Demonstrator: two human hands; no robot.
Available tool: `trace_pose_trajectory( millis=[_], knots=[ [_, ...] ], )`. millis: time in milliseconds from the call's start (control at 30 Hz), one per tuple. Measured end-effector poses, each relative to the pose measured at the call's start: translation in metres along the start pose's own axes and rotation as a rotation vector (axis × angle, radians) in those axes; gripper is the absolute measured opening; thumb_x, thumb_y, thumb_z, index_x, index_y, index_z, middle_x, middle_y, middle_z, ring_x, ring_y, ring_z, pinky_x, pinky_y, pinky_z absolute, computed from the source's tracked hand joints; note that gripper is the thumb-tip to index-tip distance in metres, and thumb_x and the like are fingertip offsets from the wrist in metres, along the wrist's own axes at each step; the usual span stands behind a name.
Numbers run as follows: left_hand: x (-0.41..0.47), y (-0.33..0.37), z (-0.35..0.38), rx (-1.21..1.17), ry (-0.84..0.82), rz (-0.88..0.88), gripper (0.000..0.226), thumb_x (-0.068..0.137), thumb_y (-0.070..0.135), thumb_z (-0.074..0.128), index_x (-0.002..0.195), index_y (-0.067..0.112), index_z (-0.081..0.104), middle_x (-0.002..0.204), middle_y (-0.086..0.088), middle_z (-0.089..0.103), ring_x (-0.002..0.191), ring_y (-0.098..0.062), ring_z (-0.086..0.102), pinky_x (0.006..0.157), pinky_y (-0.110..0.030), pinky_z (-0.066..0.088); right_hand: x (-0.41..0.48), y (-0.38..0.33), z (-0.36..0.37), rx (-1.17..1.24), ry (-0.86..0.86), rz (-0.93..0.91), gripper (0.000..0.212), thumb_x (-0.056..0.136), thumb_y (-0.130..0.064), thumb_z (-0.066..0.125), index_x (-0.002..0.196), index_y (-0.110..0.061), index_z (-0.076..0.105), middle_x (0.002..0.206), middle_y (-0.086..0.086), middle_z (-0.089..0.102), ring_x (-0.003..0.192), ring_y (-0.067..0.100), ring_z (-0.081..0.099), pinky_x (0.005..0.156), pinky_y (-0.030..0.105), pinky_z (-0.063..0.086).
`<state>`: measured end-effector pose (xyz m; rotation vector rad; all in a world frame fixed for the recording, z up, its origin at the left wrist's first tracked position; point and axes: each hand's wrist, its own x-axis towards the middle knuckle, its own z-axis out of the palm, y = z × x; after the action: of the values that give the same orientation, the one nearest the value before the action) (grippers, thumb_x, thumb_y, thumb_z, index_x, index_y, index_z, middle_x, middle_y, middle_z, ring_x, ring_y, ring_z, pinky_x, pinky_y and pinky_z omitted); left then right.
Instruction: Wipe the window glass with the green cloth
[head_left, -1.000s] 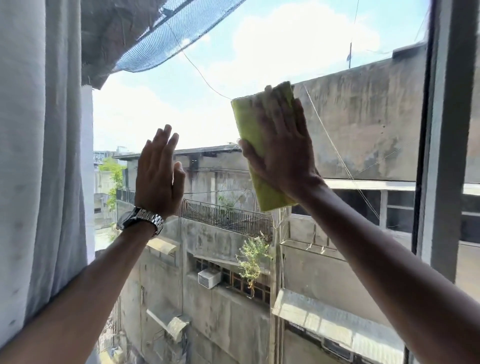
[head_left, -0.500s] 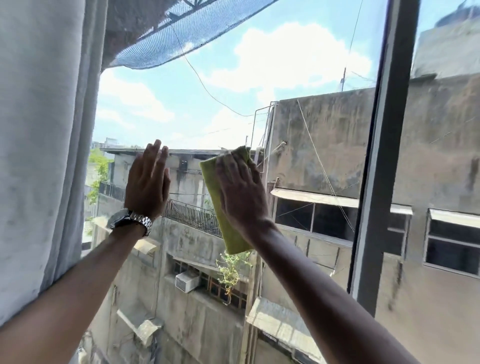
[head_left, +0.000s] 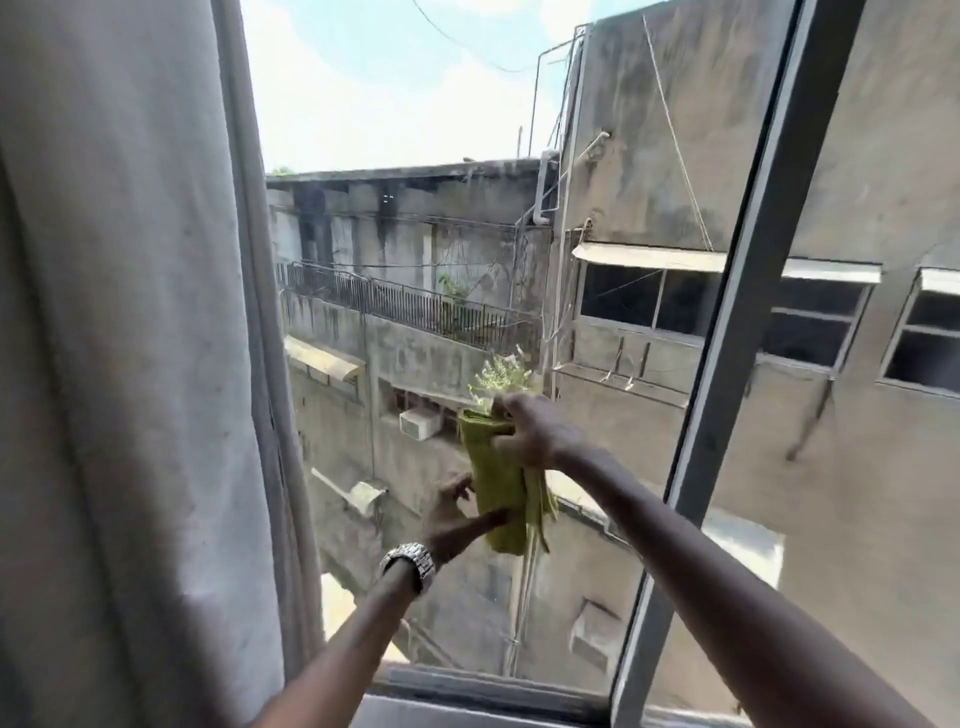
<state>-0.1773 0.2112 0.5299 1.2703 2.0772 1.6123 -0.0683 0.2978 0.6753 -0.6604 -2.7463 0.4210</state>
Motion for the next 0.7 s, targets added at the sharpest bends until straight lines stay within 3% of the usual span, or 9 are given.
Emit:
trace_pose_trajectory(
  millis=[100,200,267,333,400,467,533,633,700],
  knots=[
    [-0.057,-0.064,0.038,-0.170,-0.270,-0.227,0.082,0.048,0.048,0.079,0.118,0.009,0.064,0.104,-0.004,0.066,0.092,-0.010,0.060,0.083,-0.023,0.052,-0.042,0.051,0.081,0.258,-0.190,0.155,0.009,0.089,-0.012,0.066,0.094,-0.017,0.060,0.091,0.009,0.063,0.084,0.022,0.060,0.068,0.033,0.050],
    [-0.133,-0.145,0.070,-0.157,-0.520,-0.492,0.068,0.063,0.025,0.083,0.121,-0.004,0.062,0.107,-0.008,0.064,0.074,0.008,0.064,0.075,-0.016,0.058,-0.099,0.107,0.176,0.470,-0.297,0.389,0.006,0.091,-0.016,0.068,0.092,-0.014,0.063,0.085,0.010,0.063,0.070,0.017,0.058,0.051,0.029,0.050],
    [-0.195,-0.207,0.093,-0.106,-0.736,-0.691,0.050,0.076,0.012,0.083,0.119,-0.004,0.064,0.101,-0.006,0.068,0.079,-0.003,0.066,0.080,-0.031,0.060,-0.148,0.145,0.254,0.569,-0.394,0.559,0.008,0.092,-0.017,0.070,0.089,-0.017,0.063,0.076,0.003,0.060,0.064,0.012,0.053,0.047,0.020,0.043],
    [-0.266,-0.264,0.113,-0.123,-0.813,-0.870,0.041,0.081,0.013,0.082,0.117,0.002,0.067,0.098,-0.002,0.070,0.086,-0.015,0.065,0.079,-0.037,0.057,-0.206,0.176,0.330,0.638,-0.480,0.731,0.013,0.094,-0.015,0.069,0.083,-0.019,0.063,0.072,0.002,0.057,0.063,0.012,0.050,0.048,0.019,0.040],
    [-0.342,-0.311,0.132,-0.242,-0.732,-1.098,0.038,0.083,0.017,0.081,0.118,0.011,0.067,0.098,0.001,0.070,0.088,-0.016,0.064,0.073,-0.031,0.058,-0.270,0.203,0.414,0.721,-0.572,0.919,0.016,0.095,-0.013,0.066,0.080,-0.017,0.064,0.075,0.005,0.058,0.069,0.018,0.052,0.054,0.023,0.042],
    [-0.406,-0.348,0.147,-0.322,-0.587,-1.300,0.026,0.086,0.015,0.077,0.110,0.019,0.068,0.090,0.006,0.072,0.081,-0.010,0.067,0.063,-0.025,0.058,-0.334,0.218,0.487,0.796,-0.630,1.088,0.006,0.096,-0.011,0.065,0.092,-0.014,0.066,0.082,0.009,0.061,0.076,0.022,0.056,0.059,0.027,0.045],
    [-0.460,-0.379,0.162,-0.353,-0.416,-1.444,0.022,0.086,0.007,0.075,0.106,0.017,0.069,0.081,0.010,0.077,0.073,-0.005,0.072,0.060,-0.024,0.059,-0.390,0.226,0.544,0.850,-0.673,1.215,0.005,0.095,-0.008,0.064,0.097,-0.012,0.067,0.085,0.009,0.064,0.078,0.023,0.058,0.060,0.028,0.044],
    [-0.522,-0.426,0.190,-0.285,-0.212,-1.521,0.034,0.086,-0.011,0.067,0.119,-0.003,0.063,0.090,-0.008,0.079,0.064,-0.007,0.073,0.054,-0.022,0.061,-0.463,0.234,0.618,0.902,-0.726,1.309,0.017,0.094,-0.002,0.064,0.083,-0.015,0.064,0.081,0.007,0.062,0.072,0.019,0.054,0.058,0.028,0.041],
    [-0.547,-0.449,0.205,-0.185,-0.109,-1.540,0.038,0.086,-0.016,0.065,0.122,-0.009,0.057,0.106,-0.022,0.067,0.071,-0.015,0.068,0.058,-0.018,0.058,-0.495,0.236,0.651,0.928,-0.702,1.368,0.016,0.094,0.002,0.063,0.087,-0.012,0.063,0.080,0.007,0.063,0.069,0.018,0.055,0.057,0.029,0.042]
  ],
)
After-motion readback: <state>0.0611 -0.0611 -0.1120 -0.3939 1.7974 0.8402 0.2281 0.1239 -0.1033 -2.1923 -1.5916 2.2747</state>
